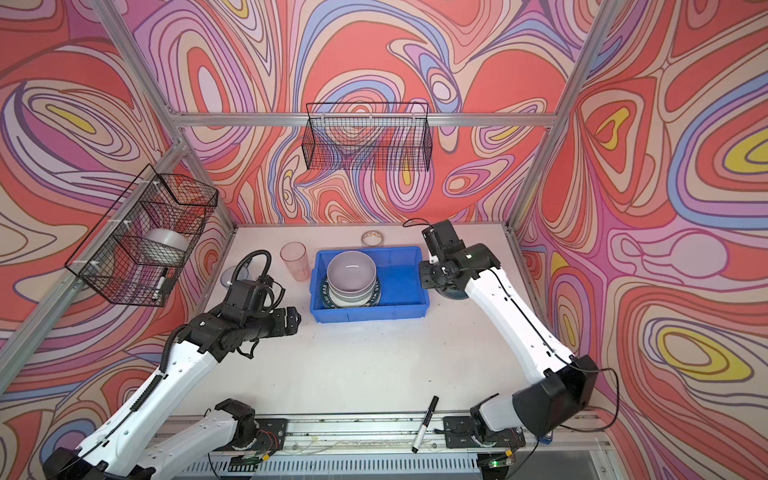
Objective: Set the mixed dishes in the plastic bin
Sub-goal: 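Lift the dark blue bowl with the right gripper over the bin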
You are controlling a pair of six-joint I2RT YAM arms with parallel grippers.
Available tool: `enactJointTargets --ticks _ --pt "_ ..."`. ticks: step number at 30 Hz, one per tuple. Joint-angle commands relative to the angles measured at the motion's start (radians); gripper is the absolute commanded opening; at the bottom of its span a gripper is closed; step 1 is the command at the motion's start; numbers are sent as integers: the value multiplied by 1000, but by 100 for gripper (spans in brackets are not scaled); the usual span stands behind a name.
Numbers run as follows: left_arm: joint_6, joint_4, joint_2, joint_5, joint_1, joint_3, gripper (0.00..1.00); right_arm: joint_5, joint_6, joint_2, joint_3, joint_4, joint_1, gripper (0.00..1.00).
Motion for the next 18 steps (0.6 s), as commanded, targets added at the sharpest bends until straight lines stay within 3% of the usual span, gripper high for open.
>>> enactJointTargets --ticks 1,13,18 --pt "11 -14 -6 1 8 11 89 -132 -125 34 110 73 32 0" --pt "14 -12 -13 1 17 13 89 -221 -387 265 380 84 210 0" --pt "15 -12 -20 0 21 10 89 -147 -528 410 547 -17 289 0"
